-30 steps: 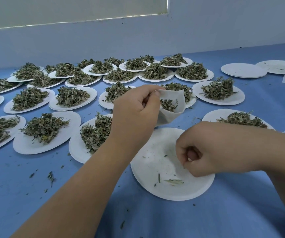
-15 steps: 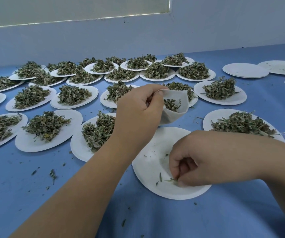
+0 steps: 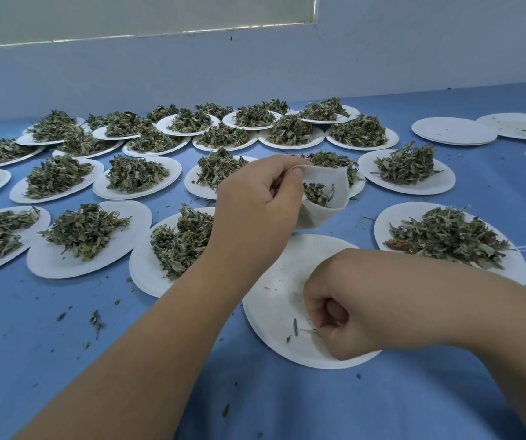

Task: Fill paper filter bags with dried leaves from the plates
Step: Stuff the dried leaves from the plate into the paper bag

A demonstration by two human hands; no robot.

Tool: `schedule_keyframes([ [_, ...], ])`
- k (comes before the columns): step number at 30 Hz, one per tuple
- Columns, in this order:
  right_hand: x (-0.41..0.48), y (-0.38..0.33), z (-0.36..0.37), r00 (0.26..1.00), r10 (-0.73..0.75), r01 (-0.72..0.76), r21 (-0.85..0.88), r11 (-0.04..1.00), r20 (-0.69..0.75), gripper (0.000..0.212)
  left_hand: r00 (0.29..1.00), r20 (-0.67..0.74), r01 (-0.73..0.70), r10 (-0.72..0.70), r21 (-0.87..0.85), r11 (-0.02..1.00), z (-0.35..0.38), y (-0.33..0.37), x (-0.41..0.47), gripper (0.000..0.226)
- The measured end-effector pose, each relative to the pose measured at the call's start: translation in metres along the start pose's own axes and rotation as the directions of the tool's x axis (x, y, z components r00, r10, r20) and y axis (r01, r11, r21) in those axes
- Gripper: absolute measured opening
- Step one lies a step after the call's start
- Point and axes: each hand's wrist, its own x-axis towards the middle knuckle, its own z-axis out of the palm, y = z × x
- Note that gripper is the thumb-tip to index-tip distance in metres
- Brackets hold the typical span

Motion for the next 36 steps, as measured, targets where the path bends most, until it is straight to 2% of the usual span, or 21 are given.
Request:
schedule_keyframes([
  [4, -0.006, 0.002, -0.021, 0.996, -0.04, 0.057, 0.212, 0.976, -0.082, 0.006, 1.0, -0.018, -0.023, 0.023, -0.001, 1.0, -0.001, 0.0, 0.0, 0.024],
  [7, -0.013, 0.003, -0.037, 0.957, -0.053, 0.147, 0.322, 0.935, -0.285, 0.007, 0.999, -0.019, -0.026, 0.026, -0.006, 1.0, 0.0, 0.001, -0.001, 0.022],
  [9, -0.017, 0.004, -0.042, 0.891, -0.03, 0.181, 0.293, 0.939, -0.454, 0.007, 0.999, -0.013, -0.033, 0.033, 0.005, 0.999, 0.001, 0.001, -0.002, 0.022],
  [11, -0.018, 0.005, -0.044, 0.801, 0.037, 0.145, 0.254, 0.956, -0.598, 0.007, 0.999, 0.001, -0.049, 0.049, 0.021, 0.999, 0.002, 0.002, -0.002, 0.022],
  [14, -0.014, 0.011, -0.044, 0.729, 0.106, 0.022, 0.178, 0.984, -0.676, 0.012, 0.998, 0.018, -0.064, 0.063, 0.025, 0.998, 0.003, 0.002, -0.003, 0.022],
  [18, -0.004, 0.014, -0.037, 0.722, 0.102, -0.112, 0.03, 0.993, -0.684, 0.011, 0.997, 0.035, -0.07, 0.07, -0.003, 0.998, 0.006, 0.004, -0.004, 0.023],
  [20, 0.002, 0.012, -0.034, 0.734, 0.121, -0.151, 0.014, 0.988, -0.669, 0.013, 0.997, 0.042, -0.064, 0.065, -0.017, 0.998, 0.008, 0.005, -0.005, 0.023],
  [23, 0.006, 0.01, -0.03, 0.734, 0.216, -0.134, 0.174, 0.976, -0.643, 0.013, 0.997, 0.049, -0.054, 0.055, -0.025, 0.998, 0.01, 0.007, -0.006, 0.023],
  [26, 0.005, 0.013, -0.032, 0.634, 0.379, -0.109, 0.407, 0.907, -0.674, 0.014, 0.999, 0.049, 0.023, -0.019, -0.087, 0.996, 0.008, 0.006, -0.005, 0.022],
  [27, 0.005, 0.015, -0.034, 0.632, 0.436, -0.087, 0.501, 0.861, -0.641, 0.02, 0.997, 0.049, 0.059, -0.054, -0.114, 0.992, 0.007, 0.006, -0.005, 0.022],
  [28, 0.004, 0.017, -0.035, 0.659, 0.487, -0.059, 0.606, 0.793, -0.573, 0.027, 0.995, 0.047, 0.089, -0.083, -0.137, 0.987, 0.006, 0.006, -0.004, 0.022],
  [30, 0.004, 0.019, -0.036, 0.758, 0.528, -0.049, 0.775, 0.631, -0.382, 0.038, 0.991, 0.045, 0.13, -0.124, -0.175, 0.976, 0.004, 0.007, -0.003, 0.023],
  [32, 0.005, 0.019, -0.034, 0.828, 0.503, -0.068, 0.845, 0.53, -0.249, 0.041, 0.988, 0.054, 0.15, -0.142, -0.206, 0.967, 0.003, 0.007, -0.002, 0.022],
  [34, 0.009, 0.019, -0.031, 0.854, 0.466, -0.033, 0.869, 0.494, -0.232, 0.038, 0.991, 0.069, 0.127, -0.115, -0.193, 0.973, 0.005, 0.009, -0.004, 0.022],
  [36, 0.012, 0.019, -0.027, 0.84, 0.465, -0.008, 0.851, 0.525, -0.278, 0.033, 0.99, 0.099, 0.117, -0.1, -0.188, 0.975, 0.007, 0.011, -0.006, 0.022],
])
